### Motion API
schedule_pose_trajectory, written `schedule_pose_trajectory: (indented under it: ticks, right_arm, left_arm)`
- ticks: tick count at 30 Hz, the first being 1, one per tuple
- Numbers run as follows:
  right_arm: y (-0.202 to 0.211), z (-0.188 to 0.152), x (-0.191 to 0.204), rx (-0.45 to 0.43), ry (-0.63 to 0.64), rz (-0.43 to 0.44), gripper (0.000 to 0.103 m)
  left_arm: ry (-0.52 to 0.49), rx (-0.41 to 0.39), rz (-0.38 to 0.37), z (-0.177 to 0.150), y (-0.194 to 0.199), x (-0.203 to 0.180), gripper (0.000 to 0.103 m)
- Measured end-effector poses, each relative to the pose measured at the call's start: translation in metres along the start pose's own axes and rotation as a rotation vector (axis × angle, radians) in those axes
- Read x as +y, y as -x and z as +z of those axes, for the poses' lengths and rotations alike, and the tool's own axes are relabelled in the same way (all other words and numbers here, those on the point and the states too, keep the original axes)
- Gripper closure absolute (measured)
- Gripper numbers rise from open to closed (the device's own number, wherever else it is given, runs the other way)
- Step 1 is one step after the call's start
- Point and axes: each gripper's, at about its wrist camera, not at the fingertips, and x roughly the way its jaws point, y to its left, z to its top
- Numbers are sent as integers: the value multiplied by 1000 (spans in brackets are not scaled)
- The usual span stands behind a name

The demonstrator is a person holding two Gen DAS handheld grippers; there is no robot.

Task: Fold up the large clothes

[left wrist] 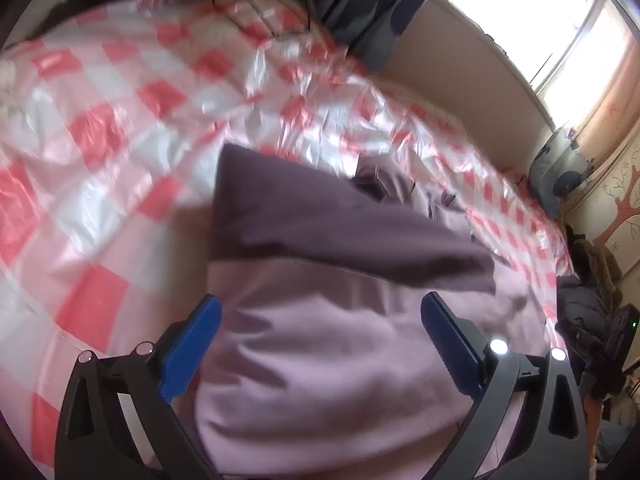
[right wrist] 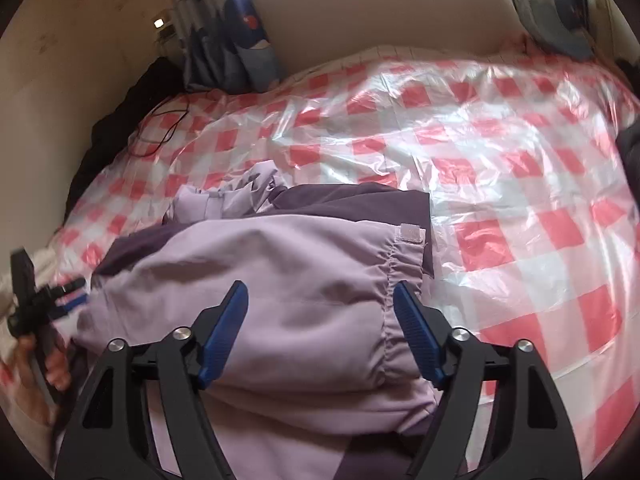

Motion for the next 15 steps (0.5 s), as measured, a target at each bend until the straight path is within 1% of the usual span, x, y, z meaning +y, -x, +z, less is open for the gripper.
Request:
schedule_pose_trajectory:
  ticks: [1,2,3,4,5,6,7,8,10,11,12,13,14,15]
  right_arm:
    - [-8,-4,-1,38,17,-23,26]
    - [-24,-9,-4,93,21,-50,24]
    - [-44,-18,-14,153,-3,-43,23]
    - [-51,-22,-23,170,-37,-16,20]
    - [-53,-22,-30,175,-72,10,20]
    - [-46,-19,-33,169,-101,24,20]
    - [-33,-14,-31,136,-106,20,20]
    - [-22,-11,-28,98,-95,24,20]
    - [5,3,-17,-19,-43,37,20]
    - [12,10,-12,-60,-25,38,19]
    - [11,21,-7,-78,-13,47,18]
    - [3,30,-5,-68,-10,51,18]
    - [-7,37,-3,-51,-12,55,18]
    - [-25,41,-4,-11,-21,45,18]
  left_arm:
    - [-12,17,27,-2,-6,2,7]
    - [-18,60,54,-5,-20,6,7]
    - [-2,110,57,-12,-35,14,6]
    - [28,141,39,-15,-45,22,6]
    - [71,151,13,-19,-48,28,6]
    - [109,143,0,-16,-43,32,6]
    - [115,120,8,-13,-36,31,6]
    - [104,73,10,-8,-24,28,6]
    - [82,-22,-10,6,-4,21,6]
    - [85,-47,-13,11,1,19,6]
    - [93,-72,-16,18,4,16,6]
    - [93,-75,-11,24,1,13,6]
    - [91,-70,-3,27,-3,10,6]
    - [91,-46,8,29,-16,8,6]
